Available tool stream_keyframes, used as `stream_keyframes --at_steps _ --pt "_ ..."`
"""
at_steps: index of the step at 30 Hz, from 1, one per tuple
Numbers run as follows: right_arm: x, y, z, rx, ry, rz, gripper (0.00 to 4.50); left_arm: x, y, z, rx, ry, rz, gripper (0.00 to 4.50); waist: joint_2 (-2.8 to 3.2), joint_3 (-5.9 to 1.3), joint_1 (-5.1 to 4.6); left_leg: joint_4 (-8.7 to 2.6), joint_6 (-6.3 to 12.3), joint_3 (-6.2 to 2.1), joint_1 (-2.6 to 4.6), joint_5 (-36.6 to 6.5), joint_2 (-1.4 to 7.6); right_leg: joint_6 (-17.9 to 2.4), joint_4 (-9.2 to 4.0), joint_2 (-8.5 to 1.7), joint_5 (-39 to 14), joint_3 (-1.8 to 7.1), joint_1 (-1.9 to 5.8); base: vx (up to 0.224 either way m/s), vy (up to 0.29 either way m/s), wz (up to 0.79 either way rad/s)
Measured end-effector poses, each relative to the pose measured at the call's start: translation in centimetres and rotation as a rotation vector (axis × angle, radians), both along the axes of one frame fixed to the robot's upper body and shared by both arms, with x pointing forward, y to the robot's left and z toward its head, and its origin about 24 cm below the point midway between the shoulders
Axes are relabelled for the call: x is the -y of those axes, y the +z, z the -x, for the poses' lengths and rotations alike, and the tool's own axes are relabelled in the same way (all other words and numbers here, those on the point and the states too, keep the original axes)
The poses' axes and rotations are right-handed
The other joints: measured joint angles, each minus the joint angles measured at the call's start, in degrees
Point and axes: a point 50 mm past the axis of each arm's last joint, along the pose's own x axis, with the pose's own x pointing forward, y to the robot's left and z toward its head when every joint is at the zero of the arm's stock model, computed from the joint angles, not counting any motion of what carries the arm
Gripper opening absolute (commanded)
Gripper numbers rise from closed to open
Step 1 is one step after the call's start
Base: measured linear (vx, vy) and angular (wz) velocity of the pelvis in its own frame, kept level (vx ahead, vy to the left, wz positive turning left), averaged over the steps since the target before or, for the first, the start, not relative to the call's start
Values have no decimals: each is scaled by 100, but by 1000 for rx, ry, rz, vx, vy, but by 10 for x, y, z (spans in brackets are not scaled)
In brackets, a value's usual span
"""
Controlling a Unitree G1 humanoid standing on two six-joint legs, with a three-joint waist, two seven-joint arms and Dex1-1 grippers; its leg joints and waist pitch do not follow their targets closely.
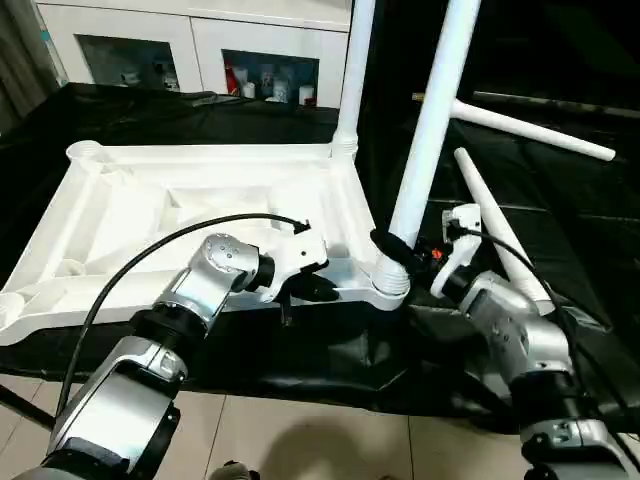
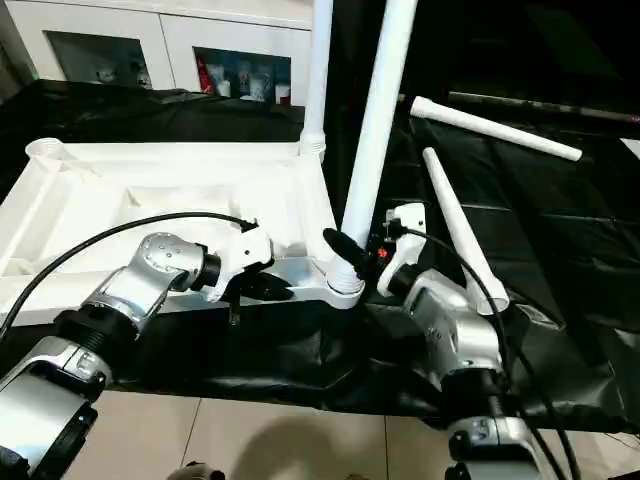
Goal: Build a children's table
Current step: Insert table leg to table base
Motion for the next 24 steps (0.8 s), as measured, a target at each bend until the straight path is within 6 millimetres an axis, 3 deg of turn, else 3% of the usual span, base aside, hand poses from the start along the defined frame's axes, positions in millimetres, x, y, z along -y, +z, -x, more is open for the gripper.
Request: stream_keyframes --at_steps 12,24 --pt "-10 -15 14 121 -69 2 191 -7 -2 0 -8 7 -15 0 141 -37 -54 -24 -3 -13 28 -1 0 -4 -1 7 2 -5 10 0 0 0" --pt "-9 -20 21 157 -102 6 190 -8 -3 0 1 4 -20 0 157 -36 -68 -40 -3 -10 49 -2 -1 -9 -25 8 5 -4 34 0 0 0"
